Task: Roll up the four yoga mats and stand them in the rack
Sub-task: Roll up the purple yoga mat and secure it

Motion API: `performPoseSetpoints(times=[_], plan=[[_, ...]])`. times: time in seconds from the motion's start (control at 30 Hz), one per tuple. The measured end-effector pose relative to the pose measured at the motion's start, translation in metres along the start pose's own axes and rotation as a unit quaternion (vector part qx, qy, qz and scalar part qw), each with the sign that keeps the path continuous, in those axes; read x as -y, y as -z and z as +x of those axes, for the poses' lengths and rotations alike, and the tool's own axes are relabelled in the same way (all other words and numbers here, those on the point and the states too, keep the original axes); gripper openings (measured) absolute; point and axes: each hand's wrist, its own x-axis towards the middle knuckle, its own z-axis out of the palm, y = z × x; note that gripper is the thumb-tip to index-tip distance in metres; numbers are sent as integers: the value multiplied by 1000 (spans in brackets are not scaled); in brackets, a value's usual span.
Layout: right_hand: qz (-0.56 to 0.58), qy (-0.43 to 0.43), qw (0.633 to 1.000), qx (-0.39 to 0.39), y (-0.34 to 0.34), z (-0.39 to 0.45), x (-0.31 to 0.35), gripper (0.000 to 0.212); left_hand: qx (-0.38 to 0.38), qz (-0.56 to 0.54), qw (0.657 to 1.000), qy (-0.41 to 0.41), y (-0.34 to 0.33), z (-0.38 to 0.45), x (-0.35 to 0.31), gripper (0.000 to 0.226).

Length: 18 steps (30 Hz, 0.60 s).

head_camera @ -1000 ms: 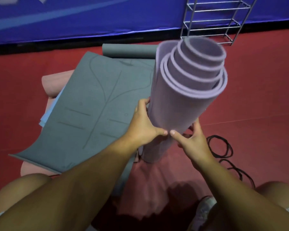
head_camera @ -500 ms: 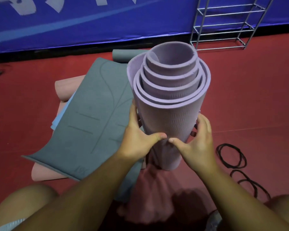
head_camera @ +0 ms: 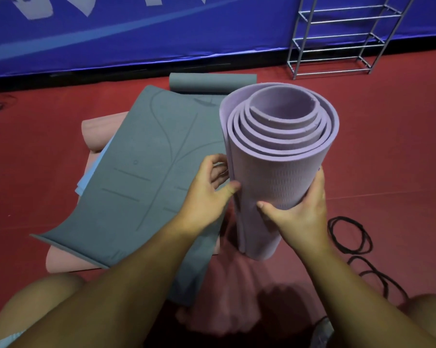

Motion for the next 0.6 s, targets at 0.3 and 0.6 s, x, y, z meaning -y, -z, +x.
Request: performPoseSetpoints(times=[0.3, 0.6], plan=[[5, -13, 1000, -25, -15, -4, 2, 136, -151, 231, 959, -61, -21, -4, -4, 24], [35, -33, 994, -102, -23, 6, 7, 134, -146, 191, 969, -52, -25, 1, -11, 23]])
